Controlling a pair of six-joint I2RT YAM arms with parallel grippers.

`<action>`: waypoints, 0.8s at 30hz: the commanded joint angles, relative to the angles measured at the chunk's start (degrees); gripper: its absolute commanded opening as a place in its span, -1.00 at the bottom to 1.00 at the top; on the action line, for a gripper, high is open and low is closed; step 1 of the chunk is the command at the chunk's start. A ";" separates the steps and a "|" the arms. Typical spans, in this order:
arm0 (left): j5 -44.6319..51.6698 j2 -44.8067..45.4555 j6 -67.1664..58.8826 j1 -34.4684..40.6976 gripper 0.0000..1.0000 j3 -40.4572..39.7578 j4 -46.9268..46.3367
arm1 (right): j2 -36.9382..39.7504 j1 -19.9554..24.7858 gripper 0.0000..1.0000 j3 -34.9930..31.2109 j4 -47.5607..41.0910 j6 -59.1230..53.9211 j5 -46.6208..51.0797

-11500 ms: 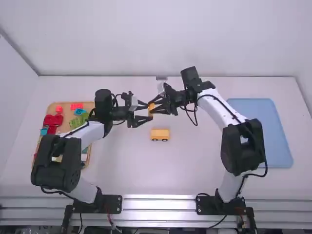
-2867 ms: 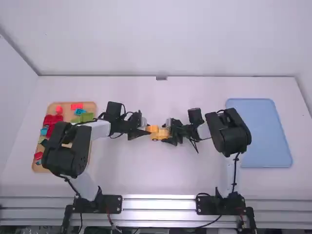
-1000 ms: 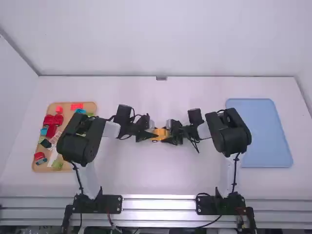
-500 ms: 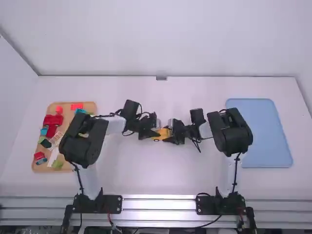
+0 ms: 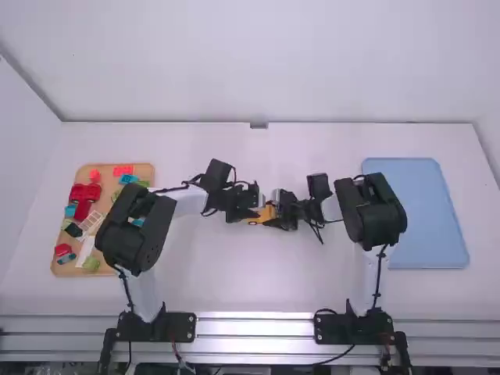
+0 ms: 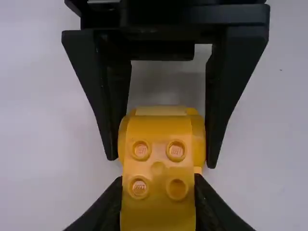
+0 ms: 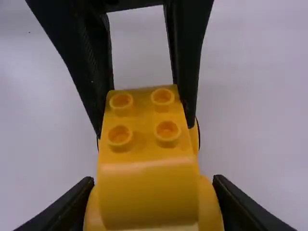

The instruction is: Assemble lego blocks to make yellow taxi

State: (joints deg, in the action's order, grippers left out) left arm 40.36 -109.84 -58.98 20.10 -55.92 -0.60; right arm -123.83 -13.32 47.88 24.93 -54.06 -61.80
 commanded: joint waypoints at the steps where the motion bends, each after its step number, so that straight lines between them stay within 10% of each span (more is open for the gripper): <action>1: -0.94 -3.85 -1.97 4.59 -0.96 2.29 -0.35 | -0.70 -2.05 0.06 0.48 -0.24 1.75 1.88; 24: 8.92 -2.54 0.39 -2.16 -0.36 2.29 4.11 | -0.70 -2.19 0.08 0.48 -0.09 3.28 2.29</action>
State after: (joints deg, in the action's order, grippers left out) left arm 44.05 -110.50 -58.28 18.31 -54.61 3.57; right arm -123.79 -13.54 47.94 25.56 -52.88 -61.01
